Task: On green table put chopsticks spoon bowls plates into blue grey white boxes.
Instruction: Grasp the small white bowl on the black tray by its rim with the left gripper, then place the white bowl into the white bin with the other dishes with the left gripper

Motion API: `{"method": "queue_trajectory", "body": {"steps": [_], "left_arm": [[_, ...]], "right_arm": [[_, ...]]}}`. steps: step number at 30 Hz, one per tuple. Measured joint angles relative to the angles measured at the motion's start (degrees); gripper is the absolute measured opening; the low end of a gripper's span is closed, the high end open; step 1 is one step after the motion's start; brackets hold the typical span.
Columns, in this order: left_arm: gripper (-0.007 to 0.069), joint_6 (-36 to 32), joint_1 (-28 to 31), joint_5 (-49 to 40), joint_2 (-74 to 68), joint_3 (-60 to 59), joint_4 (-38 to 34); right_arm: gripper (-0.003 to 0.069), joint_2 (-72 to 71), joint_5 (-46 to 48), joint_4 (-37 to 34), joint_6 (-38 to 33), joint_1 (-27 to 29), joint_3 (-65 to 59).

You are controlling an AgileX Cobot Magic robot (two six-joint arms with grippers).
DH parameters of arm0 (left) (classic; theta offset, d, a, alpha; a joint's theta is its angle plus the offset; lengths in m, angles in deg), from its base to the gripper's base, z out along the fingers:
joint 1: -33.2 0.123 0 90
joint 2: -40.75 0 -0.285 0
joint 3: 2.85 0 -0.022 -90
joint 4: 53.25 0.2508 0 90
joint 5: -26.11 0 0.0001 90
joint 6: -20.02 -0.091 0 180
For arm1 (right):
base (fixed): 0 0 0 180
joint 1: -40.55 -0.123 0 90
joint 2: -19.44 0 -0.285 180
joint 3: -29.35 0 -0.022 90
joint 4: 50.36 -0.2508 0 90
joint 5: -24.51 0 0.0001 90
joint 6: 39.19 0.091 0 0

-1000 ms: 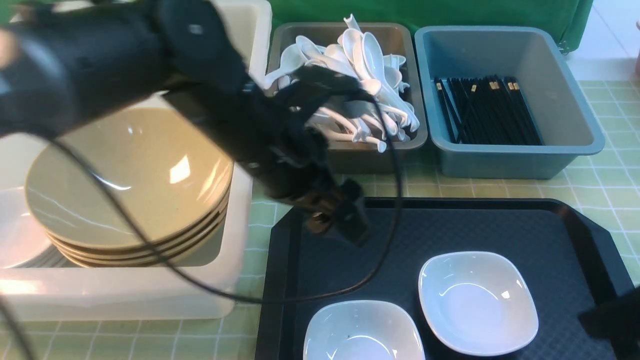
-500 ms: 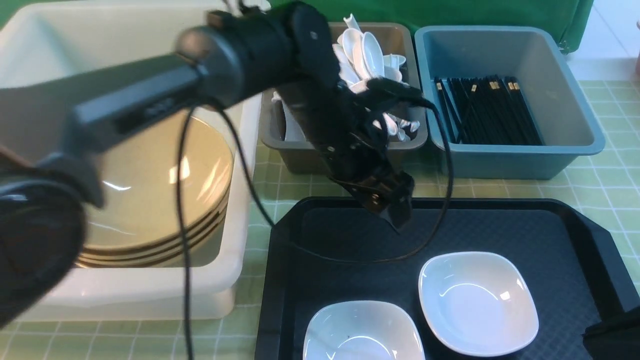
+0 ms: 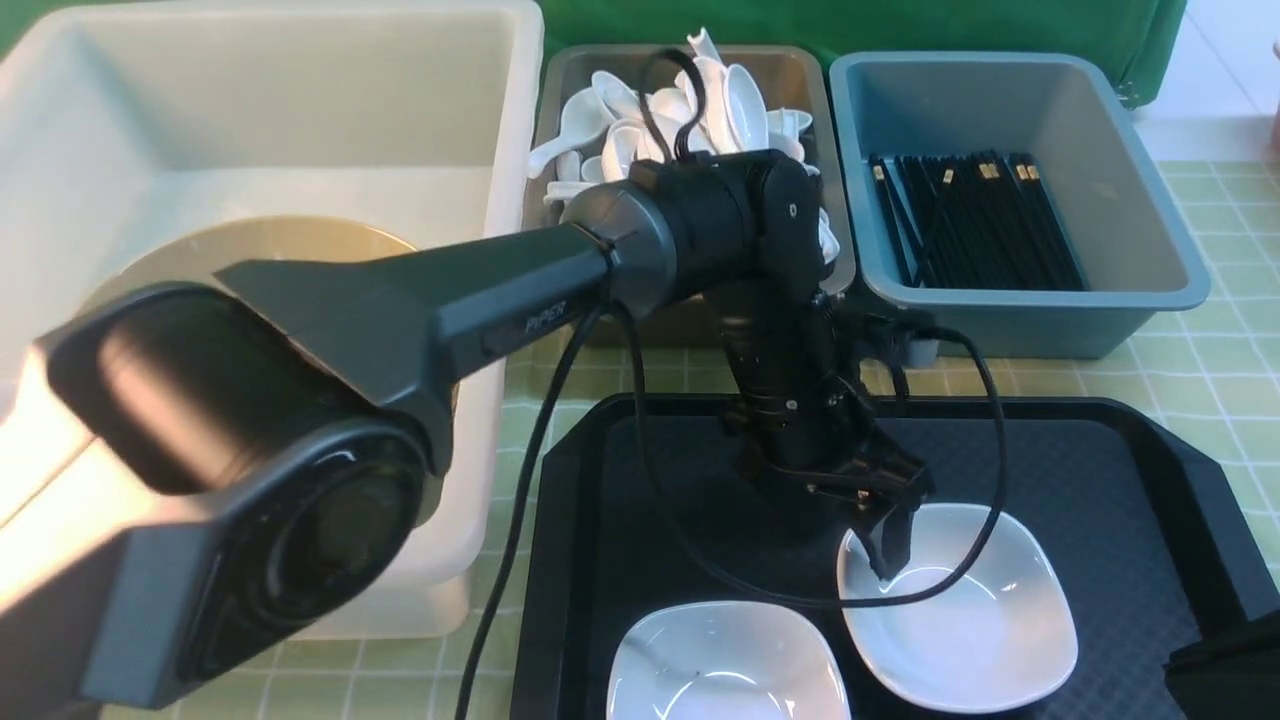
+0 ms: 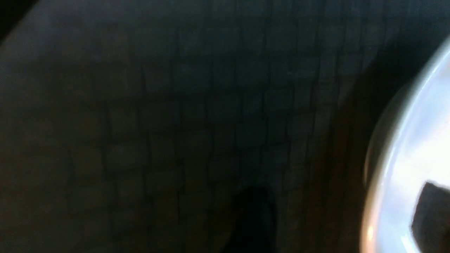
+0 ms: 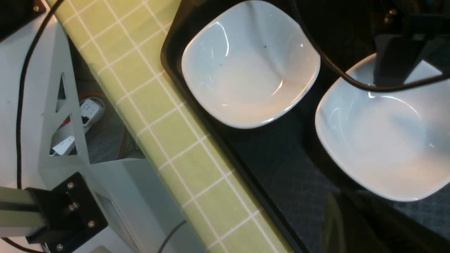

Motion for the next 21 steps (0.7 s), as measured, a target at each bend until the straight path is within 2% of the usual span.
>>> {"method": "queue_trajectory", "body": {"steps": [2, 5, 7, 10, 16, 21], "left_arm": [[0.0375, -0.1, 0.5, 0.0, -0.9, 0.1, -3.6], [0.0155, -0.9, 1.0, 0.0, -2.1, 0.0, -7.3], [0.0049, -1.3, 1.3, 0.0, -2.5, 0.0, -8.2], [0.0015, -1.5, 2.2, -0.2, -2.4, -0.1, -9.8], [0.0015, -1.5, 5.7, 0.2, 3.5, -0.7, -8.8], [0.0015, -1.3, 12.6, 0.0, 16.7, -0.7, -7.5]], "right_arm": [[0.0025, 0.0, -0.5, 0.0, 0.0, 0.0, 0.0], [0.0025, 0.0, -0.8, 0.1, 0.1, 0.0, 0.0], [0.0025, 0.0, -1.0, 0.2, 0.1, 0.0, 0.0], [0.0027, 0.0, -1.0, 0.2, 0.1, 0.0, 0.0], [0.0034, 0.0, -2.0, -0.3, -1.7, 0.0, 0.0], [0.0036, 0.9, -2.8, -6.7, -8.1, 0.0, 3.3]]}}
